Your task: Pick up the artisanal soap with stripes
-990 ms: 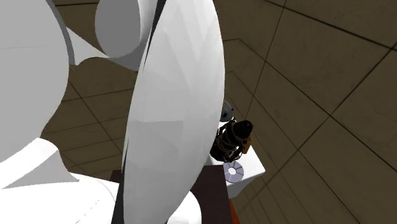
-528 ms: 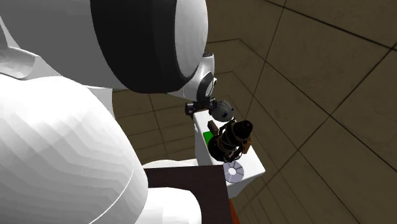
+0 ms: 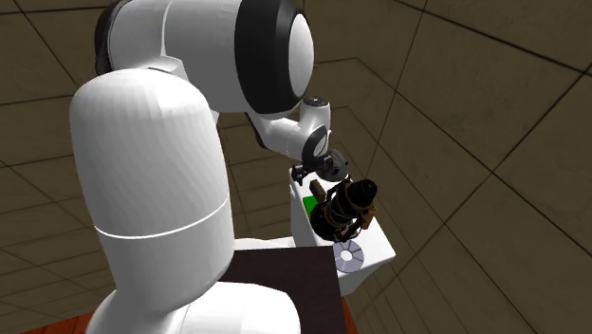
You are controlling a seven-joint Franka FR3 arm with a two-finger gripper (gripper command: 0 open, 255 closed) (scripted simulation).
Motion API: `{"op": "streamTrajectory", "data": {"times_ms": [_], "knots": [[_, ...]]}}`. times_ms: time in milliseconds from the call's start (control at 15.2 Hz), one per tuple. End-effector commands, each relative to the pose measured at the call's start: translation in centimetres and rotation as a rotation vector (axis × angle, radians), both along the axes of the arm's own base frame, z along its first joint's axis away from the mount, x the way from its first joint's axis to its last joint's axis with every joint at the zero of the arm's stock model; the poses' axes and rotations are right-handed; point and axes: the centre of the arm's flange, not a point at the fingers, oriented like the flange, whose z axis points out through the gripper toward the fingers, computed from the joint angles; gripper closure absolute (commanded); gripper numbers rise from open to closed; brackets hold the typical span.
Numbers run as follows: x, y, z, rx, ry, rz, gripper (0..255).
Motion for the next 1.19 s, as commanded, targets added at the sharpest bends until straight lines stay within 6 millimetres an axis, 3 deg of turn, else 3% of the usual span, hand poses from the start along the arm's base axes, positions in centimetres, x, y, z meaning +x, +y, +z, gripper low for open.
{"op": "streamTrajectory", "data": {"times_ms": [0,198,660,858,924,1122], "knots": [[1.1,-1.4,-2.4,-0.007,0.008,0.022,0],[2.5,-3.0,-5.7,-0.018,0.021,0.053,0],[2.5,-3.0,-9.3,-0.018,0.021,0.053,0],[2.5,-3.0,-9.7,-0.018,0.021,0.053,0],[2.5,-3.1,-9.6,-0.018,0.021,0.053,255],[2.5,-3.1,-9.6,-0.018,0.021,0.053,255]]}}
